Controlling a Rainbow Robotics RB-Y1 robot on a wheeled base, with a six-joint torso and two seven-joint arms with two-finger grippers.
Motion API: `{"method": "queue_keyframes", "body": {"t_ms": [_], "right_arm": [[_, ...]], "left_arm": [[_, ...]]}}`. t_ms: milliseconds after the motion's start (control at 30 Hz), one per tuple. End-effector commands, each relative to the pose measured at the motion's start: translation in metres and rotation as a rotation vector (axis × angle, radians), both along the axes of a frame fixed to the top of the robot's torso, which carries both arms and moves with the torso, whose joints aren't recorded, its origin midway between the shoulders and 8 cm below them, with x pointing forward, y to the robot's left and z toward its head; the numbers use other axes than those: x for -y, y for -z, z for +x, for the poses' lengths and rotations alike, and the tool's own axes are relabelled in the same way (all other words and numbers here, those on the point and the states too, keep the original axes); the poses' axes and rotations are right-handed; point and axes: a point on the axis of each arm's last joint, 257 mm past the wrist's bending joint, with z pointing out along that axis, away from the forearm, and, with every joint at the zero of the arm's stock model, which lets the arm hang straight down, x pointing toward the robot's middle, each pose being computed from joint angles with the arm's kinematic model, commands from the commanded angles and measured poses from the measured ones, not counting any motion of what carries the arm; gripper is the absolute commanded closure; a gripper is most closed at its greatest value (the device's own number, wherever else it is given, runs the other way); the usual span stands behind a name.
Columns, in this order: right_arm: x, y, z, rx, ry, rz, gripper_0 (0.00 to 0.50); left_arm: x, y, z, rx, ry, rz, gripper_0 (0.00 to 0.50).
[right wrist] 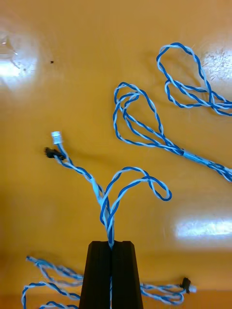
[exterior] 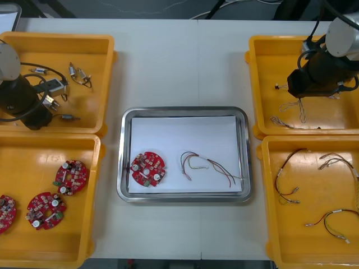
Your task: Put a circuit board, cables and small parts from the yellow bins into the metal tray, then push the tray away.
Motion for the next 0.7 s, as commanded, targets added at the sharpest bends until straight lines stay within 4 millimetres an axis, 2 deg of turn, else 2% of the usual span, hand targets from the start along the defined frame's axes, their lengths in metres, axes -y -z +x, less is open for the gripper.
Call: {"method": "queue_keyframes", "body": {"t_ms": [33, 367, 500, 700], "right_arm": [[0.012, -0.063, 0.0, 0.066, -0.039, -0.003, 0.5], [0.007, -0.091, -0.038, 0.003, -0.082, -0.016, 0.5], [0.0, -0.1, -0.047, 0.001, -0.101, -0.014, 0.5], [-0.023, -0.113, -0.044, 0.058, -0.148, -0.007, 0.5]], "left_arm": [[0.014, -0.012, 0.005, 0.04, -0.066, -0.053, 0.5], [0.022, -0.042, 0.005, 0.071, -0.088, -0.1, 0.5], [0.026, -0.053, 0.006, 0.086, -0.092, -0.122, 0.5], [0.037, -0.072, 0.007, 0.105, -0.089, -0.151, 0.5]]}}
